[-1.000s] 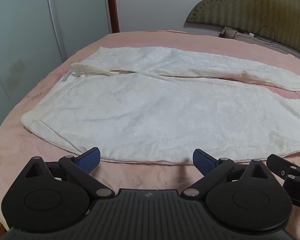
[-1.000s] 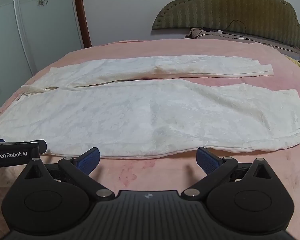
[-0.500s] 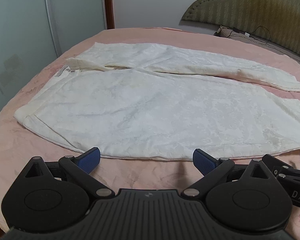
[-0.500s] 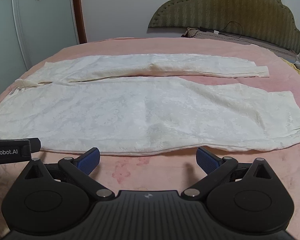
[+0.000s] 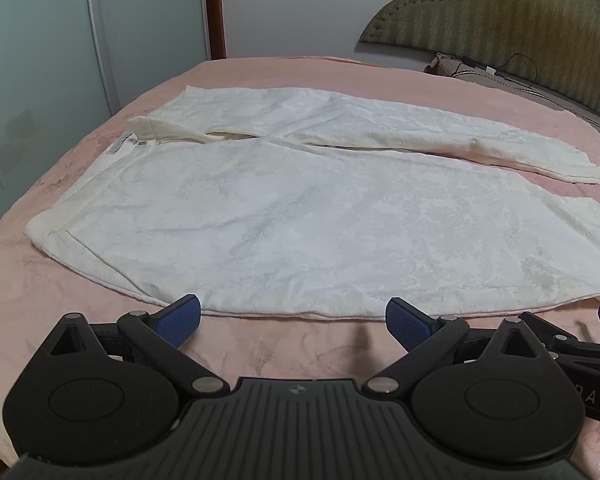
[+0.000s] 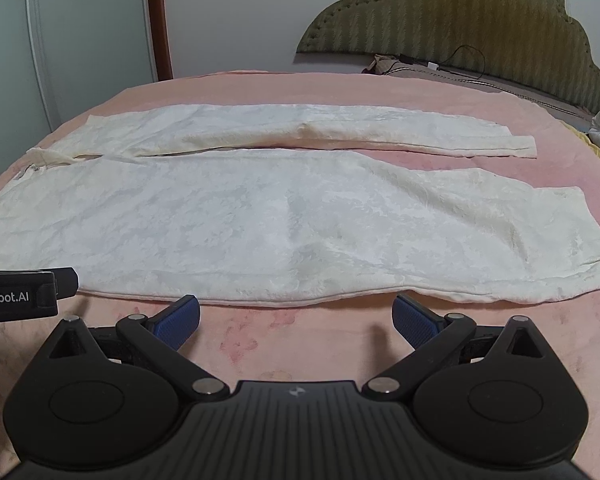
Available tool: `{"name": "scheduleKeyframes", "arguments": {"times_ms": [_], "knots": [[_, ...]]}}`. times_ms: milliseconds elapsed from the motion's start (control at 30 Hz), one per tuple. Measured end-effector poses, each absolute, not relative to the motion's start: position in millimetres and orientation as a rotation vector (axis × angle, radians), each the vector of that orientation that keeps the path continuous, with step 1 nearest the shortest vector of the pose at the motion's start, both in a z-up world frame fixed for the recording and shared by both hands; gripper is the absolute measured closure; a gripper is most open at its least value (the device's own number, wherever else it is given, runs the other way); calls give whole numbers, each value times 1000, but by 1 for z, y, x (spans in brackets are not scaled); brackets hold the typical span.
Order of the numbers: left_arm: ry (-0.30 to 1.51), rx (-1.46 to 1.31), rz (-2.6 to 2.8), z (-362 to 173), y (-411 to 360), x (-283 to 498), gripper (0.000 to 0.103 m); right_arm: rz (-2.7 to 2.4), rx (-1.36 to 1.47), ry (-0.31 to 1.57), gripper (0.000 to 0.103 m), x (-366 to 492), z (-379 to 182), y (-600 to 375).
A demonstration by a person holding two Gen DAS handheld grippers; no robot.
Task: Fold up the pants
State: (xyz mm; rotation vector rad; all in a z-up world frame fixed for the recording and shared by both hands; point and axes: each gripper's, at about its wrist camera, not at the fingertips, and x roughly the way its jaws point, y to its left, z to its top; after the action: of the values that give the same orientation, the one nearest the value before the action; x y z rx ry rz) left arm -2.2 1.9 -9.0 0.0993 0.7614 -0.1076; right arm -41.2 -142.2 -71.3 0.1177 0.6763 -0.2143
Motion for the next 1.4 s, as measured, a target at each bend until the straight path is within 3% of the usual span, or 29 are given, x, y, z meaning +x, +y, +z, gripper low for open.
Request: {"name": "scheduleKeyframes", "arguments": {"times_ms": [1400], "knots": [[763,122,-116,-12,-1,-3,2,-202,132,692,0,-41,-75,-141]]}}
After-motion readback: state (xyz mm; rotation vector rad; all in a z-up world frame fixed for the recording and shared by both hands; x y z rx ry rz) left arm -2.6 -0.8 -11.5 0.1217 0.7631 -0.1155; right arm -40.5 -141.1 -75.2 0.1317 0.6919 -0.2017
